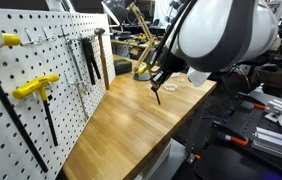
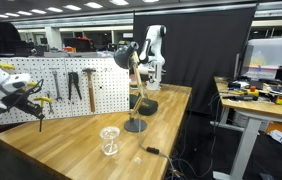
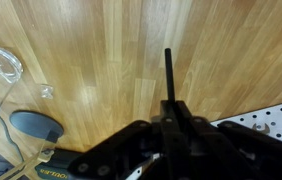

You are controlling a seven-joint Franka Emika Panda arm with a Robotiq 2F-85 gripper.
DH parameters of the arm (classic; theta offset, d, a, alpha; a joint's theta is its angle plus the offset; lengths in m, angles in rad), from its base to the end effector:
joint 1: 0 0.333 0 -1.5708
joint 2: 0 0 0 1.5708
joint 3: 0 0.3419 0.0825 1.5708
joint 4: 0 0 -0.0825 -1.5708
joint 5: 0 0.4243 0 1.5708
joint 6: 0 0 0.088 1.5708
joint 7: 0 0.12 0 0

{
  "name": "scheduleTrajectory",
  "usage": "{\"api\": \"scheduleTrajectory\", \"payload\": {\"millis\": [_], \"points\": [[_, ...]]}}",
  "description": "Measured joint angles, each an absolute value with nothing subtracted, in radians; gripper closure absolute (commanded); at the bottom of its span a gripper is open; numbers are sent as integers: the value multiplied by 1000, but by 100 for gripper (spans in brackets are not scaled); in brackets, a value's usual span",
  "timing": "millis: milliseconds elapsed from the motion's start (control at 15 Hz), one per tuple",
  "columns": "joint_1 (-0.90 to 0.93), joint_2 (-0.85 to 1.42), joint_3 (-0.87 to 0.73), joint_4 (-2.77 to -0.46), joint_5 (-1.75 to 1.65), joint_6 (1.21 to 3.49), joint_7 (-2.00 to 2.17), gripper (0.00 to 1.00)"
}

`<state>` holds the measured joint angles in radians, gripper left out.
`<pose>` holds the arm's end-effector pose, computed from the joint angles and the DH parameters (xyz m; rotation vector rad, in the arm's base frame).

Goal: Take a T-handle from the wall organizer and put it on the table

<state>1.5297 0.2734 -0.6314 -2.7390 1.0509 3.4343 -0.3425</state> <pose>0.3374 0.2292 0.1866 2.9731 0.3149 0.8021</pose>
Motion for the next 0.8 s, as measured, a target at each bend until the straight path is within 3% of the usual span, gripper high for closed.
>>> {"api": "scheduleTrajectory", "payload": {"millis": [800], "points": [[1484,305,-635,-2587,1050,3176,-241,98]]}}
